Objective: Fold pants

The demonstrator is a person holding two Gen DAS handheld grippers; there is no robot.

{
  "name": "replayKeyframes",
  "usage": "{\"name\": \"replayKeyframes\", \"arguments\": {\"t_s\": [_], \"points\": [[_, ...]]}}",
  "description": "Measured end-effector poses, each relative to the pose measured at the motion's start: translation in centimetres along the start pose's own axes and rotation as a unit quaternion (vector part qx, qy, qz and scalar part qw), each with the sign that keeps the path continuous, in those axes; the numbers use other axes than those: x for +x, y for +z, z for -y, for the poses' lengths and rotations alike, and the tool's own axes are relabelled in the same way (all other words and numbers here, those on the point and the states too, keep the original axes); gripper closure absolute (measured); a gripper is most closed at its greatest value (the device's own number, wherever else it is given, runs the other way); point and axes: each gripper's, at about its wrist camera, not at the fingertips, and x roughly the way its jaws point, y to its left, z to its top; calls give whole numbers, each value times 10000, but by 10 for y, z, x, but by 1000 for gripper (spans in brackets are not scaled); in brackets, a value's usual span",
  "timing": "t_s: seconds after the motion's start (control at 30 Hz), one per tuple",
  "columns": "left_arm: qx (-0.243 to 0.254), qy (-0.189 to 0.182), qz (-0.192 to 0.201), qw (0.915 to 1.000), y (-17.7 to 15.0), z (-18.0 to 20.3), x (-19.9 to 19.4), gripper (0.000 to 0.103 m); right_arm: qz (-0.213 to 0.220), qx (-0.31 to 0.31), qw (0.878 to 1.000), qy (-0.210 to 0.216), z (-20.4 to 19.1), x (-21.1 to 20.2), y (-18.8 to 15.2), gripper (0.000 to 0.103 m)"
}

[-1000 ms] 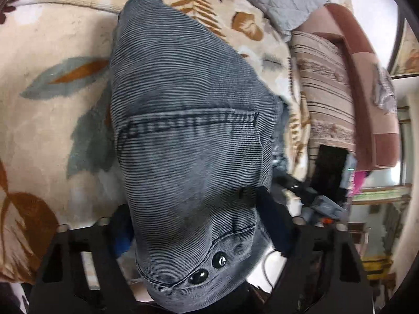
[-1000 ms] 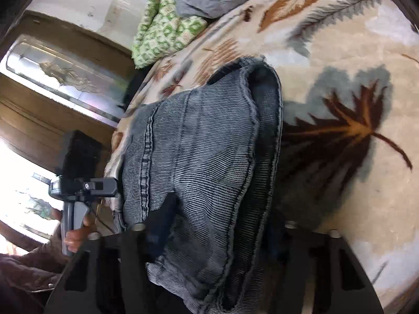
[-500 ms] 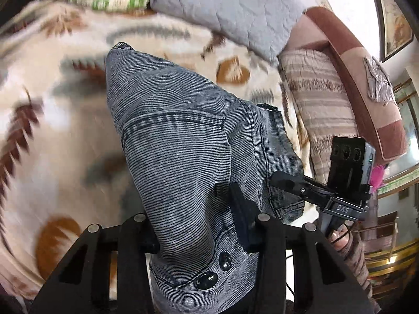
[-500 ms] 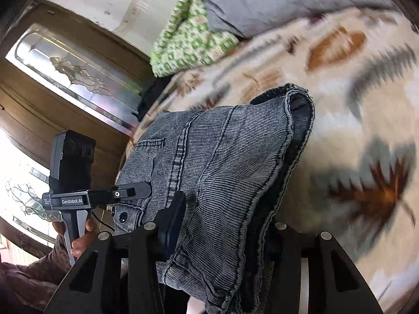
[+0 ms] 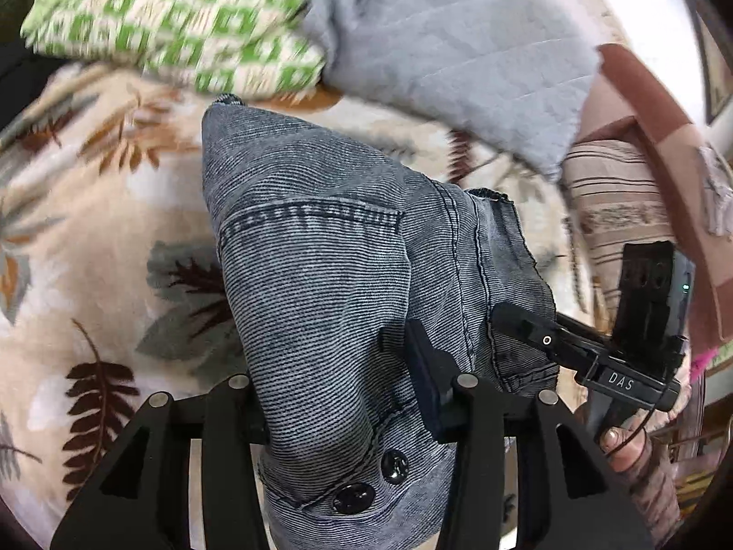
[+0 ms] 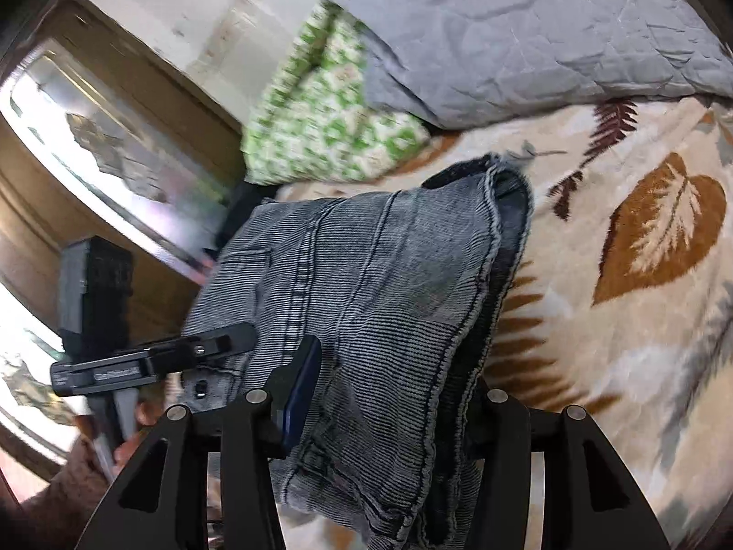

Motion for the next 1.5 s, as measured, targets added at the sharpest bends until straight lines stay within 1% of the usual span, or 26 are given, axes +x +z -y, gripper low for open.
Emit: {"name": "replayKeyframes", "arguments": {"t_s": [0.07,0.1,0.13,0.17,0.2,0.23,0.27,0.33,0.4,0.43,0.47,0.5,0.53,0.6,0.63,0.67,0.73,0.8,0.83,0.9,1.03,1.07,1.1,1.17,1.33,1.5], "points": [[-100,171,-214,9996,-2,-11,21,57,-217,-90,9991,-346,10,24,0,51],[-116,251,-246,9993,-4,-16,29,48,-323,-169,9977,-567,14,32,-2,51],[-84,288,-149,9994,-8,-19,32,39,-431,-243,9959,-753,18,41,-6,45],[-16,346,-40,9994,-11,-20,31,34,-456,-323,9953,-793,23,46,-11,41],[82,501,98,9987,-13,-19,29,25,-404,-306,9957,-777,26,45,-13,39],[143,621,168,9978,-15,-18,28,20,-324,-206,9969,-692,31,43,-16,35],[174,662,193,9975,-16,-18,27,20,-274,-99,9975,-637,37,40,-17,34],[159,695,230,9972,-19,-18,23,20,-198,-28,9971,-738,45,31,-18,28],[44,802,302,9963,-21,-20,14,20,-121,99,9961,-864,50,21,-21,28],[2,919,387,9950,-26,-20,6,20,-80,151,9949,-992,52,14,-22,28],[1,1046,477,9934,-30,-19,-2,21,-5,222,9930,-1156,51,3,-25,24],[17,1156,542,9918,-33,-17,-6,21,39,268,9924,-1197,52,-3,-25,25],[70,1390,615,9884,-40,-16,-14,20,129,340,9909,-1294,49,-15,-27,25],[206,1788,744,9809,-55,-12,-27,19,166,382,9878,-1499,41,-29,-34,17],[242,1926,789,9778,-61,-10,-32,18,144,389,9854,-1652,35,-36,-39,7],[270,2024,838,9753,-69,-9,-37,18,91,402,9801,-1943,28,-43,-48,0],[275,2313,947,9679,-90,-6,-47,18,40,415,9739,-2232,19,-52,-65,0],[297,2436,1016,9641,-108,-3,-54,18,-258,503,9691,-2401,13,-58,-84,0],[282,2456,1024,9635,-116,-3,-56,18,-361,565,9666,-2476,12,-61,-96,0],[189,2375,1047,9655,-135,-1,-63,18,-264,579,9647,-2554,2,-73,-118,0],[108,2188,1155,9689,-167,6,-72,18,-1,161,9503,-3109,-31,-93,-149,0],[117,2160,1162,9694,-171,8,-73,18,78,65,9491,-3148,-41,-97,-156,0],[129,2124,1180,9699,-178,11,-76,18,143,-2,9483,-3172,-48,-100,-160,0],[186,2139,1192,9694,-188,16,-79,18,271,-206,9400,-3395,-65,-106,-170,0],[395,2257,1251,9653,-206,30,-88,18,371,-666,9246,-3733,-91,-112,-182,0],[429,2166,1268,9670,-217,37,-96,18,445,-722,9270,-3653,-98,-120,-192,0]]}}
